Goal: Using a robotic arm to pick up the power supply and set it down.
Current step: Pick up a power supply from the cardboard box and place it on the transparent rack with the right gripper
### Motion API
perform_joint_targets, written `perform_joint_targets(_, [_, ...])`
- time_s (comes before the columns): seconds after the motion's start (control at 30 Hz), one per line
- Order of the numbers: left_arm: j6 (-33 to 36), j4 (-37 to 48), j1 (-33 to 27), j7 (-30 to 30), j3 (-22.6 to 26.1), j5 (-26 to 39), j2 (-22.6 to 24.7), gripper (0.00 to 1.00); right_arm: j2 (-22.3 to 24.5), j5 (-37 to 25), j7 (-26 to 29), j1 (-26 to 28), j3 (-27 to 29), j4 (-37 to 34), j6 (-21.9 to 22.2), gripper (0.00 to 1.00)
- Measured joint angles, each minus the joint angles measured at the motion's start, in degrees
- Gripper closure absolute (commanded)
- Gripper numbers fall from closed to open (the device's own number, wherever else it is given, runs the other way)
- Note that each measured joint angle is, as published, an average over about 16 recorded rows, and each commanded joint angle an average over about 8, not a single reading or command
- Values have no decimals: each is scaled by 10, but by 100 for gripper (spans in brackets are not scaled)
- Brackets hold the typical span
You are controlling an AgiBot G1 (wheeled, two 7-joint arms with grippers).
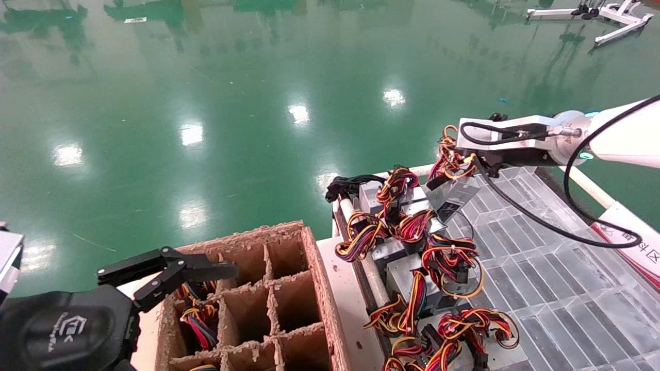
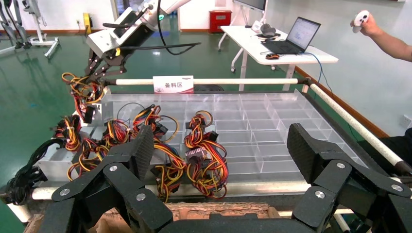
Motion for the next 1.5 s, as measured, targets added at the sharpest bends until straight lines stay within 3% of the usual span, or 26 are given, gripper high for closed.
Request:
perform_joint_targets(0.6, [0, 0, 0, 0, 0, 0, 0, 0, -11, -22, -22, 6, -16, 7, 49, 100])
perform_joint_targets(1.3, [0, 0, 0, 0, 1, -1, 0, 0, -42, -43, -41, -11, -30, 12, 68, 100])
perform_joint_targets(1.37, [0, 0, 0, 0, 1, -1, 0, 0, -45, -43, -42, -13, -30, 12, 70, 94])
perform_joint_targets(1.5, [0, 0, 0, 1, 1, -1, 0, 0, -49, -43, -43, -18, -30, 12, 73, 47])
